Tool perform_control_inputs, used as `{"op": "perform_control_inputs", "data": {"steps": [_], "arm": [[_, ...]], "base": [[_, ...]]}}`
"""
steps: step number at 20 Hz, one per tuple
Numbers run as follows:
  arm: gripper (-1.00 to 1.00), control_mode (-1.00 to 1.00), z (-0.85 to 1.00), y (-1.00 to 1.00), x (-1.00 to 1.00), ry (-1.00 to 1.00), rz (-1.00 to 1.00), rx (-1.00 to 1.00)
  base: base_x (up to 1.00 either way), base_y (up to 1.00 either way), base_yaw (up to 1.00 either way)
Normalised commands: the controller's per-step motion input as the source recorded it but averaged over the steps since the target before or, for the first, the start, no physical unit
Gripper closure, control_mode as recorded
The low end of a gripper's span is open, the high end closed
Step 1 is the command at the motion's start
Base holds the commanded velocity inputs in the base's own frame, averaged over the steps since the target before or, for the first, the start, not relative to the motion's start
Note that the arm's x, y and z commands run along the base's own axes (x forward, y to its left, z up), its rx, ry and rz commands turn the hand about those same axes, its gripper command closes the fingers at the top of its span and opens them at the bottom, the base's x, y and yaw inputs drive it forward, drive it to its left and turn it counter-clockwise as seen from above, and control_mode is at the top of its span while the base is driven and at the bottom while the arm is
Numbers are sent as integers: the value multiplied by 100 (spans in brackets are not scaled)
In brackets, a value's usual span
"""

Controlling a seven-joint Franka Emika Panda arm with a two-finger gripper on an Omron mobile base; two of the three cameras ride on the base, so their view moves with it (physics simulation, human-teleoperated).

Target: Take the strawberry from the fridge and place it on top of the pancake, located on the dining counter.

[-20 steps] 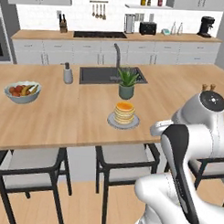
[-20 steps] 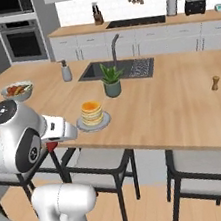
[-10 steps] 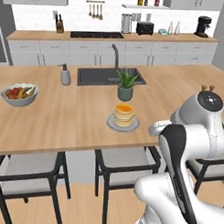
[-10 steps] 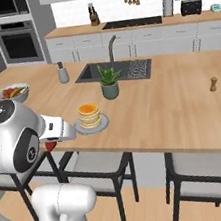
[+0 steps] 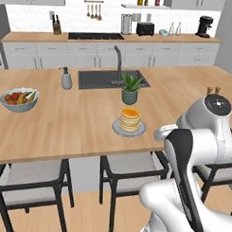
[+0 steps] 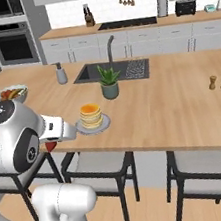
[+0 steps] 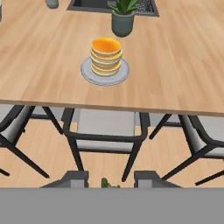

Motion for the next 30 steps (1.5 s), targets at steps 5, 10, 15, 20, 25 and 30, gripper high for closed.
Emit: {"op": "perform_control_inputs", "data": {"steps": [5,10,15,20,25,30], "arm": [[100,100,0,0,0,0,0,0],[100,100,0,0,0,0,0,0],[100,100,0,0,0,0,0,0],[100,100,0,0,0,0,0,0],[100,100,0,0,0,0,0,0],[100,-100,1,5,51,0,1,0]], "base": [[0,31,-6],[5,24,-11],[6,31,-8],[5,12,-1],[21,4,0],[0,0,0]]}}
